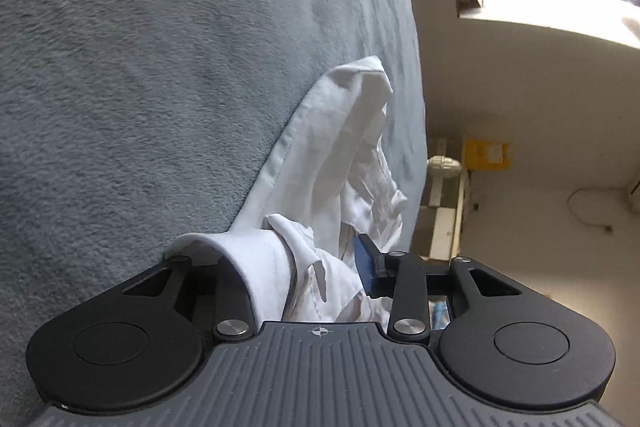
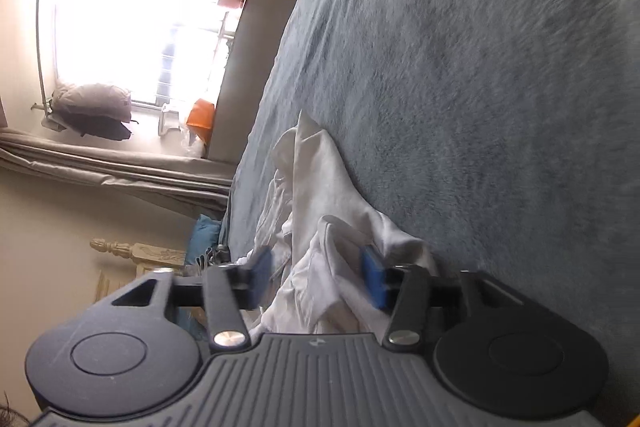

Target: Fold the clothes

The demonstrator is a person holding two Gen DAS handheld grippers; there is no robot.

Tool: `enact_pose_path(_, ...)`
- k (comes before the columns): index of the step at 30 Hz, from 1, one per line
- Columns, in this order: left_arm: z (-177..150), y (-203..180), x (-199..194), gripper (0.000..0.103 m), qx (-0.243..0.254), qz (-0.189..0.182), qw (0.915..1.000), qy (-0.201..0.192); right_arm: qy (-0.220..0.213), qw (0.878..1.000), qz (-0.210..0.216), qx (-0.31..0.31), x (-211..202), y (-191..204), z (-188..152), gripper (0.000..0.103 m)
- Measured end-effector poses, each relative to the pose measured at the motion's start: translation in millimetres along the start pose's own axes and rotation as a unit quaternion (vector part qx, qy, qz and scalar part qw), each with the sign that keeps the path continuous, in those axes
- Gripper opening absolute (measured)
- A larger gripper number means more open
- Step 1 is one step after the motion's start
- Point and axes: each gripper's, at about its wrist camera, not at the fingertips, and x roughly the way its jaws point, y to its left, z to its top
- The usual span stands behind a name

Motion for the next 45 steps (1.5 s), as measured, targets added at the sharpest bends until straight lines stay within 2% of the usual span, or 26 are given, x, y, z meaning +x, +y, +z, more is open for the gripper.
enact_pose_path(2, -2, 0, -6, 0.055, -0.01, -0.005, 0.9999, -0.007, -0.009, 1.0, 0.002, 0.002, -11, 0, -3, 0.067)
enact_pose_path(7, -2, -4, -23, 0.065, -0.02, -0.017, 0.9993, -0.025, -0.036, 0.999, -0.001, 0.022, -35, -8, -21, 0.07)
enact_pose_path(11, -6, -8, -42, 0.069, -0.01, -0.018, 0.9984, -0.053, -0.059, 0.997, -0.005, 0.041, -54, -16, -37, 0.07)
enact_pose_path(15, -18, -9, -71, 0.072, 0.019, 0.029, 0.9938, -0.106, -0.074, 0.996, -0.013, 0.056, -71, -19, -52, 0.07)
enact_pose_path(17, -29, -12, -89, 0.072, 0.052, 0.059, 0.9883, -0.131, -0.083, 0.995, -0.02, 0.06, -81, -19, -61, 0.07)
enact_pose_path(19, -43, -16, -104, 0.074, 0.087, 0.072, 0.9842, -0.137, -0.082, 0.994, -0.031, 0.067, -88, -20, -70, 0.07)
enact_pose_path(22, -71, -15, -108, 0.088, 0.121, 0.074, 0.985, -0.098, -0.065, 0.994, -0.035, 0.081, -87, -21, -86, 0.07)
enact_pose_path(27, -110, -1, -73, 0.089, 0.14, 0.094, 0.9856, -0.009, -0.038, 0.995, -0.04, 0.084, -65, -22, -100, 0.07)
enact_pose_path(30, -116, 2, -44, 0.09, 0.149, 0.109, 0.9827, 0.01, -0.036, 0.995, -0.038, 0.082, -53, -20, -98, 0.07)
enact_pose_path(32, -114, -1, -33, 0.098, 0.16, 0.106, 0.9815, 0.0, -0.038, 0.995, -0.038, 0.08, -45, -18, -92, 0.07)
enact_pose_path(36, -105, -8, -22, 0.098, 0.167, 0.1, 0.9803, -0.033, -0.06, 0.994, -0.026, 0.084, -35, -21, -84, 0.07)
enact_pose_path(40, -105, -9, -18, 0.092, 0.186, 0.102, 0.9748, -0.069, -0.083, 0.993, -0.018, 0.079, -26, -18, -79, 0.069)
enact_pose_path(43, -107, -16, -8, 0.076, 0.229, 0.122, 0.9608, -0.097, -0.098, 0.992, -0.017, 0.072, -20, -16, -77, 0.068)
enact_pose_path(45, -108, -19, -1, 0.06, 0.262, 0.135, 0.949, -0.113, -0.105, 0.992, -0.018, 0.068, -20, -15, -77, 0.063)
